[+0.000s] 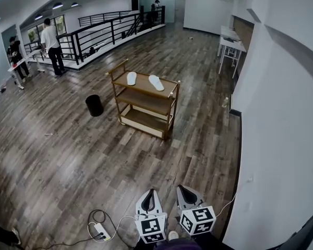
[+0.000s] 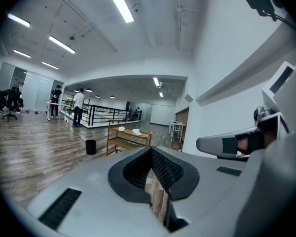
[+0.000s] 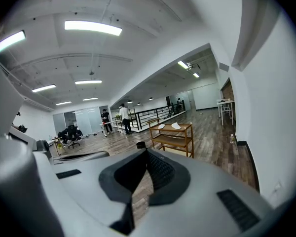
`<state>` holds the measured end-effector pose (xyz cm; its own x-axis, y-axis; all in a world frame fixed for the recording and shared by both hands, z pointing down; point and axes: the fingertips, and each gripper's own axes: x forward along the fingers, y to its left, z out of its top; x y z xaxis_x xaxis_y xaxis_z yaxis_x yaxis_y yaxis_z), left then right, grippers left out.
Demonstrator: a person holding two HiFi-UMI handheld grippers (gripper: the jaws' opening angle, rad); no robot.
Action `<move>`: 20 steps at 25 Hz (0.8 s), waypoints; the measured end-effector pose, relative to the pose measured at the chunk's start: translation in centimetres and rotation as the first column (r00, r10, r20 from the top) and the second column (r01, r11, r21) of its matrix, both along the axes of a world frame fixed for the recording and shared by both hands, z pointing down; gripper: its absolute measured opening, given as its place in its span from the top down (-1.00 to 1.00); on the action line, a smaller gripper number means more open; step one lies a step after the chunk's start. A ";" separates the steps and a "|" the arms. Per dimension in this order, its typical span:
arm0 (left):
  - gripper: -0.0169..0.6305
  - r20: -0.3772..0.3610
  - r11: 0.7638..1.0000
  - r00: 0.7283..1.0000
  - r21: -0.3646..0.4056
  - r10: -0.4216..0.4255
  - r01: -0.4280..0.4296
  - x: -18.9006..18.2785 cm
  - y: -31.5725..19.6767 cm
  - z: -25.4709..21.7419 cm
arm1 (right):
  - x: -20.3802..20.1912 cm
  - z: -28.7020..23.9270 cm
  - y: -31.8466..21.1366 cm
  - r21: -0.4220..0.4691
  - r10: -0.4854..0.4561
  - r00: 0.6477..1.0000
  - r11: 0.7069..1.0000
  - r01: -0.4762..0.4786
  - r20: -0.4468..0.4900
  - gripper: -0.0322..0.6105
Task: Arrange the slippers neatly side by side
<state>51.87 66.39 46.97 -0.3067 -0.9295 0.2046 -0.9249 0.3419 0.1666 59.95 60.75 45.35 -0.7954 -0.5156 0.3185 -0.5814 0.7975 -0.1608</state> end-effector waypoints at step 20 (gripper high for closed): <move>0.95 -0.012 0.996 0.997 -0.051 -0.070 0.069 -5.8 -6.9 2.2 | -5.9 1.9 -7.6 -0.027 -0.063 0.998 0.998 0.062 -0.009 0.90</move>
<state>46.11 59.53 49.21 -0.3670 -0.8944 0.2556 -0.8962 0.4136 0.1603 54.00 53.16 47.24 -0.8226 -0.4563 0.3394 -0.5323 0.8279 -0.1769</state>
